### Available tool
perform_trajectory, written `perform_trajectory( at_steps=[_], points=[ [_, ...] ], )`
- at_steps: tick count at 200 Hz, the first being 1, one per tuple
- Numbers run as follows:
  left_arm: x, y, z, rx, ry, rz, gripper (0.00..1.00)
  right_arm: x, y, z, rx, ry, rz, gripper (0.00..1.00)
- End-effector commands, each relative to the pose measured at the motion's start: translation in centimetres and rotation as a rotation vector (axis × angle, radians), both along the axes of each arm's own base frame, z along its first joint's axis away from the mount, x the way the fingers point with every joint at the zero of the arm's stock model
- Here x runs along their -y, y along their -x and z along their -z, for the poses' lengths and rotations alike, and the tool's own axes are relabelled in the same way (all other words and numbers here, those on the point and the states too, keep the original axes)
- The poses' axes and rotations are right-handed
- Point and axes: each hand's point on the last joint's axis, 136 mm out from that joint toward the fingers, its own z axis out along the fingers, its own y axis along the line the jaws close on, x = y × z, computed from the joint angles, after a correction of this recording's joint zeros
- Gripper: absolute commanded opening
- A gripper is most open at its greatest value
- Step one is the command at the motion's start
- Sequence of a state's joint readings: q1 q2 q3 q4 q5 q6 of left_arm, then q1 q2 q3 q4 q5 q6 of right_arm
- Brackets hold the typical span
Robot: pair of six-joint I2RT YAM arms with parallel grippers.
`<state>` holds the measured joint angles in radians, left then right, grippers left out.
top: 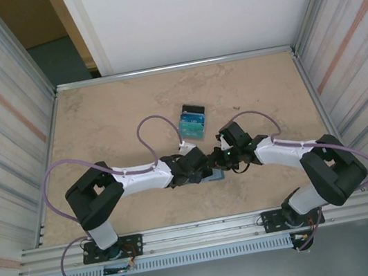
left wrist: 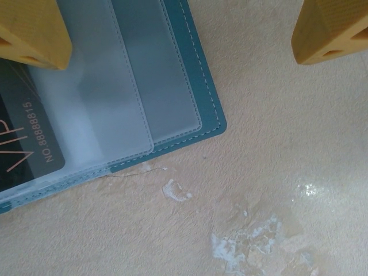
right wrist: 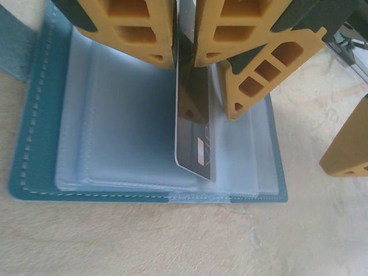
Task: Take the credit cards out of the card holder
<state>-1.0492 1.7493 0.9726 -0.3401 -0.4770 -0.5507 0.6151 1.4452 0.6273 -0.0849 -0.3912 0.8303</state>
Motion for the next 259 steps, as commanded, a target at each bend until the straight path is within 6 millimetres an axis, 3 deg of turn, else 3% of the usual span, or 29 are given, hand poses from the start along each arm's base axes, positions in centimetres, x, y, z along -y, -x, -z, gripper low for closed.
perform_trajectory(
  at_steps=[1,32,61,84,129,192,232,259],
  points=[
    [-1.5,0.6,1.5,-0.038,-0.047,-0.027,0.99,-1.4,-0.9,-0.7,0.017,-0.04,-0.003,0.17],
    [-1.5,0.7,1.5,-0.042,-0.037,-0.03,0.99,-1.8,-0.9,-0.1,0.007,-0.027,-0.013,0.2],
    [-1.8,0.7,1.2,-0.036,-0.03,-0.044,0.99,-0.8,-1.0,0.6,0.008,0.047,0.006,0.05],
    [-2.5,0.6,1.1,-0.034,-0.03,-0.061,0.99,0.4,-1.0,0.4,0.029,0.105,0.015,0.02],
    [-3.6,0.4,0.3,-0.022,-0.028,-0.076,0.99,1.3,-0.9,-1.8,0.084,0.13,0.002,0.01],
    [-2.9,0.0,-2.3,0.015,0.025,-0.06,0.99,1.3,-1.6,-5.9,0.203,0.135,-0.058,0.02],
    [-3.2,-0.3,-3.3,0.039,0.051,-0.081,0.99,1.7,-3.5,-8.5,0.299,0.198,-0.123,0.02],
    [-2.6,-0.7,-3.4,0.032,0.108,-0.087,0.99,2.5,-6.2,-10.5,0.378,0.248,-0.168,0.01]
  ],
)
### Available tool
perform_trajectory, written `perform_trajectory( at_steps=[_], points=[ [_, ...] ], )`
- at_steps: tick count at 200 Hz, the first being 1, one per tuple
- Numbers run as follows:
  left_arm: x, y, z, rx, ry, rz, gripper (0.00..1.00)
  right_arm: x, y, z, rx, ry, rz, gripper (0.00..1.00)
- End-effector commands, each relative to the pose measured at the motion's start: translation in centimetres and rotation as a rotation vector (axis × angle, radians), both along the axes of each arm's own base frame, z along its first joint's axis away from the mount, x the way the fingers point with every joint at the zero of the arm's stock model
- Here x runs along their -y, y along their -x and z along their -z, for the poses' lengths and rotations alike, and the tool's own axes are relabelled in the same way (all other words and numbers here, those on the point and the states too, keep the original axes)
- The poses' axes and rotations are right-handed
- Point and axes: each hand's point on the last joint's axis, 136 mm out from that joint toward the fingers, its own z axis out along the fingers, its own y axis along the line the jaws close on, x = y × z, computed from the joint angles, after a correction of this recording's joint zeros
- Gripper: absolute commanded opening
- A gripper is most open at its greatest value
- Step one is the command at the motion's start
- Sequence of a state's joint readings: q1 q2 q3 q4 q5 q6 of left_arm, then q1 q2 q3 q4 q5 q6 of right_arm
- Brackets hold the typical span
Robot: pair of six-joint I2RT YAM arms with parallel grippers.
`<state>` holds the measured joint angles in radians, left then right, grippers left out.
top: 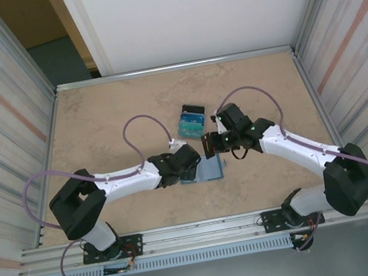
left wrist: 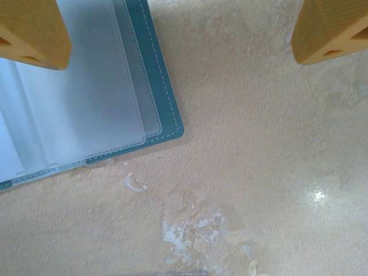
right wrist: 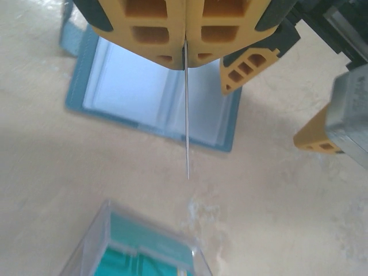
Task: Take the credit cards out of the card holder
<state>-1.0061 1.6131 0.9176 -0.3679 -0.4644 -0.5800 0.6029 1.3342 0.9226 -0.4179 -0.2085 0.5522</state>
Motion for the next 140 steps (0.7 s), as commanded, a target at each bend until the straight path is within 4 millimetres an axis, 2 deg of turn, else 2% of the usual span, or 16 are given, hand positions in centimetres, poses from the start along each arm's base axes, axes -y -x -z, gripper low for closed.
perform_trajectory(
  at_steps=[1,38,53,123,140],
  points=[
    [-0.4,-0.5,-0.8,0.017,0.042,-0.026,0.99,1.4,-2.0,-1.4,0.08,0.094,-0.063,0.01],
    [0.0,-1.0,-0.5,0.007,0.103,-0.045,0.99,1.7,-6.4,-4.1,0.226,0.161,-0.171,0.01],
    [0.0,-1.1,-0.2,0.001,0.106,-0.048,0.99,1.5,-8.1,-4.6,0.273,0.193,-0.207,0.0],
    [-1.5,-0.4,2.1,-0.067,0.072,-0.098,0.99,0.0,-14.7,-4.8,0.446,0.329,-0.318,0.0],
    [-2.1,-0.1,2.5,-0.08,0.061,-0.109,0.99,-0.1,-16.2,-4.2,0.47,0.37,-0.33,0.0]
  ],
)
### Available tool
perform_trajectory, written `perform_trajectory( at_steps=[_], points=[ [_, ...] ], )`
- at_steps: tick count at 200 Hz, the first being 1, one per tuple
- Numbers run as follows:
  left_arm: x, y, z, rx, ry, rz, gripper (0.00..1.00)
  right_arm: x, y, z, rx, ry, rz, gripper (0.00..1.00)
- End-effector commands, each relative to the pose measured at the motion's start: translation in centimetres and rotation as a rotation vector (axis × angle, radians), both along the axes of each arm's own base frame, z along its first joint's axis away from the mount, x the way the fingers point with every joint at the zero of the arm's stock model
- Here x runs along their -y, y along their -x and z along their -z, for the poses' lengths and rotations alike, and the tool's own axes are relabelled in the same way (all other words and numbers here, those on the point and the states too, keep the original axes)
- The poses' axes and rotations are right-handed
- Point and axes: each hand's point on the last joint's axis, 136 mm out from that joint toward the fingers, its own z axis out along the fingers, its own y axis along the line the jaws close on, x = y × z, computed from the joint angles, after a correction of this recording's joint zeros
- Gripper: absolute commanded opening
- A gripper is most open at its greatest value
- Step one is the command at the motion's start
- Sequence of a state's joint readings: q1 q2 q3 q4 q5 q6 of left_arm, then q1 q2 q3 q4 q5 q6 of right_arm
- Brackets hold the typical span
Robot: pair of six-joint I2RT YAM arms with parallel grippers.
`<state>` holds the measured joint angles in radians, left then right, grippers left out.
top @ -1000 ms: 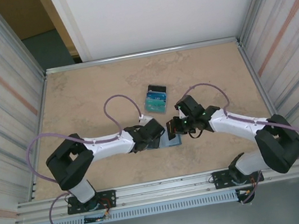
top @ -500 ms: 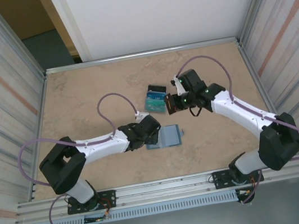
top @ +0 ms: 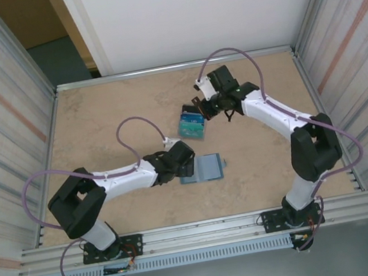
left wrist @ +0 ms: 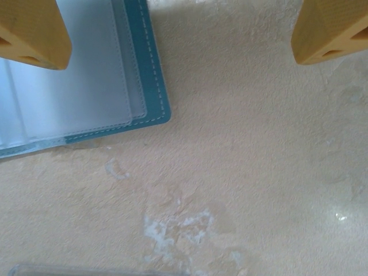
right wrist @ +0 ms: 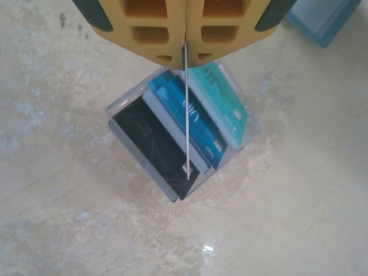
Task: Take the credit cards out of the card holder
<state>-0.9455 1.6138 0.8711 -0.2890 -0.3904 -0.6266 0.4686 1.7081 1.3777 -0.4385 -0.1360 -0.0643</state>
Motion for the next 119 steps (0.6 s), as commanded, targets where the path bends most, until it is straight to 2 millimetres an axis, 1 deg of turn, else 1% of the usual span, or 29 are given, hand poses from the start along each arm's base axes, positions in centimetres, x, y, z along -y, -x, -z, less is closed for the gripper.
perform_trajectory(
  at_steps=[1,31,57,99,119],
  points=[
    [-1.5,0.7,1.2,-0.041,-0.029,-0.039,0.99,0.0,-2.7,-0.9,0.112,0.07,-0.04,0.0],
    [-2.0,1.1,1.7,-0.057,-0.037,-0.046,0.99,-0.2,-4.6,0.1,0.137,0.129,-0.06,0.0],
    [-2.3,1.2,1.9,-0.063,-0.051,-0.051,0.99,-0.5,-5.7,1.0,0.148,0.162,-0.083,0.0],
    [-2.8,1.4,2.1,-0.07,-0.064,-0.054,0.99,-0.7,-6.9,2.3,0.146,0.203,-0.107,0.0],
    [-2.9,1.4,2.0,-0.067,-0.064,-0.054,0.99,-0.8,-7.0,2.9,0.141,0.219,-0.122,0.0]
  ],
)
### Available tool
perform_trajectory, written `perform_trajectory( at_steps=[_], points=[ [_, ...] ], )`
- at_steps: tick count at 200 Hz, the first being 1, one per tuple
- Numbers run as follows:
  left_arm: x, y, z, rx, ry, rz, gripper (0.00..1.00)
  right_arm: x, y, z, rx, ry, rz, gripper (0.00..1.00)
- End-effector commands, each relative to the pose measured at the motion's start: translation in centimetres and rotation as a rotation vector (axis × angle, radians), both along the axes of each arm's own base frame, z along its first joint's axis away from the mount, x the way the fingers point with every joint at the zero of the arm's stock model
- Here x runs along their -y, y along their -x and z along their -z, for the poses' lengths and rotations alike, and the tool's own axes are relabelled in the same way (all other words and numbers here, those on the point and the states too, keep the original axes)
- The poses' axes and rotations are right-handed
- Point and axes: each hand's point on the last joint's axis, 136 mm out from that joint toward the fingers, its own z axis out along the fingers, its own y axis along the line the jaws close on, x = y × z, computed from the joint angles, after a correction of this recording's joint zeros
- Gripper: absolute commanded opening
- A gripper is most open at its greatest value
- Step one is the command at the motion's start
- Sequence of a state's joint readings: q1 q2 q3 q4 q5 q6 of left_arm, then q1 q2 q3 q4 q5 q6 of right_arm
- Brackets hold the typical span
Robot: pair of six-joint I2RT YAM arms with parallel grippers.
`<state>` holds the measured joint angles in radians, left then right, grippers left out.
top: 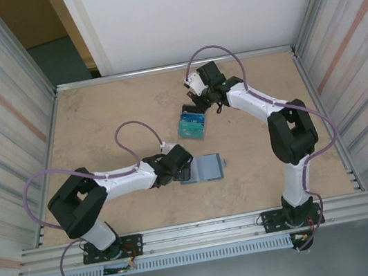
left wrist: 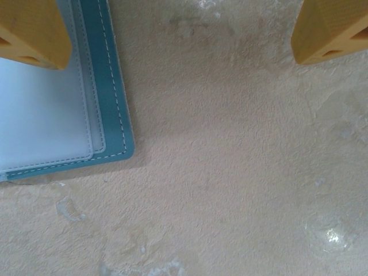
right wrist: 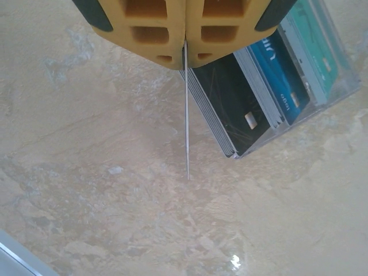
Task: Take the credit cards out of the card holder
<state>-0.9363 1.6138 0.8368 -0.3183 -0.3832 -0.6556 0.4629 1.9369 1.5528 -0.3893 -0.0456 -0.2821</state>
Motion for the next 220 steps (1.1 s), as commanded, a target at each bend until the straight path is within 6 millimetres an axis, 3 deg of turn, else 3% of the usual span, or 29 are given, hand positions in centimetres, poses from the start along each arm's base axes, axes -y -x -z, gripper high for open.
perform_trajectory(
  at_steps=[1,94,175,220],
  points=[
    [-1.3,0.5,0.6,-0.022,-0.031,-0.024,0.99,0.1,-1.1,-0.1,0.032,0.038,-0.024,0.0],
    [-1.4,0.2,0.0,-0.007,-0.023,-0.027,0.99,-0.4,-0.1,2.8,-0.04,0.068,-0.086,0.0],
    [-1.5,0.1,-0.5,0.001,-0.017,-0.032,0.99,-1.6,1.8,3.7,-0.082,0.091,-0.172,0.05],
    [-1.5,0.0,-0.7,0.007,-0.018,-0.03,0.99,-1.9,2.3,4.5,-0.113,0.146,-0.209,0.12]
  ],
)
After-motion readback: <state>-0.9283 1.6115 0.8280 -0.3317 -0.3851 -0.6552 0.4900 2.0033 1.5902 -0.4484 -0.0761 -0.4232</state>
